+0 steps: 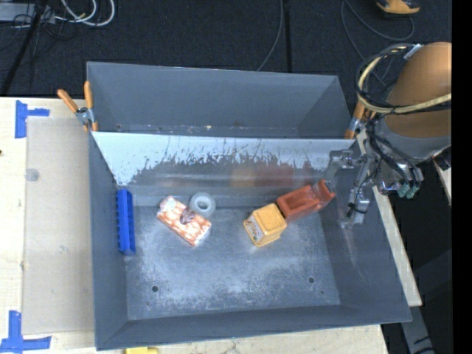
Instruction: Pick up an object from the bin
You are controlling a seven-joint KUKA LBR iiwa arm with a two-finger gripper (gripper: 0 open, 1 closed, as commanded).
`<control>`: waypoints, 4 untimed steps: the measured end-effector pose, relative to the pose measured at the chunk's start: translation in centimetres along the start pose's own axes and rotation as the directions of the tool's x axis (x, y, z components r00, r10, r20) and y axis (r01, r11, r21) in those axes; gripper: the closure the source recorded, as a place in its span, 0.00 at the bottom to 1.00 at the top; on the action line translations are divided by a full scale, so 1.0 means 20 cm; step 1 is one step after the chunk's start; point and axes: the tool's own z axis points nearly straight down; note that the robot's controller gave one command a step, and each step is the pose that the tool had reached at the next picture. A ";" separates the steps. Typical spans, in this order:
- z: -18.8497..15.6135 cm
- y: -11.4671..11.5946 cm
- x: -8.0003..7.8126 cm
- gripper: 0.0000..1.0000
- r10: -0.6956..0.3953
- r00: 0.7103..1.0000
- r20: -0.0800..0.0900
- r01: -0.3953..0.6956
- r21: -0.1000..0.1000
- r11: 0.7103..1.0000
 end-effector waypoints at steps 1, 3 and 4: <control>-0.02 0.00 0.00 0.00 -0.002 1.000 0.007 0.002 0.001 1.000; 0.30 0.26 -0.08 0.00 0.044 0.999 0.003 -0.044 -0.001 0.999; 0.50 0.33 -0.13 0.00 0.124 0.992 0.013 -0.124 0.000 0.992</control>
Offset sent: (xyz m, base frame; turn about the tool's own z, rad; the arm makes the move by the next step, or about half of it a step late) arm 0.0263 0.0695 -0.0751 -0.1181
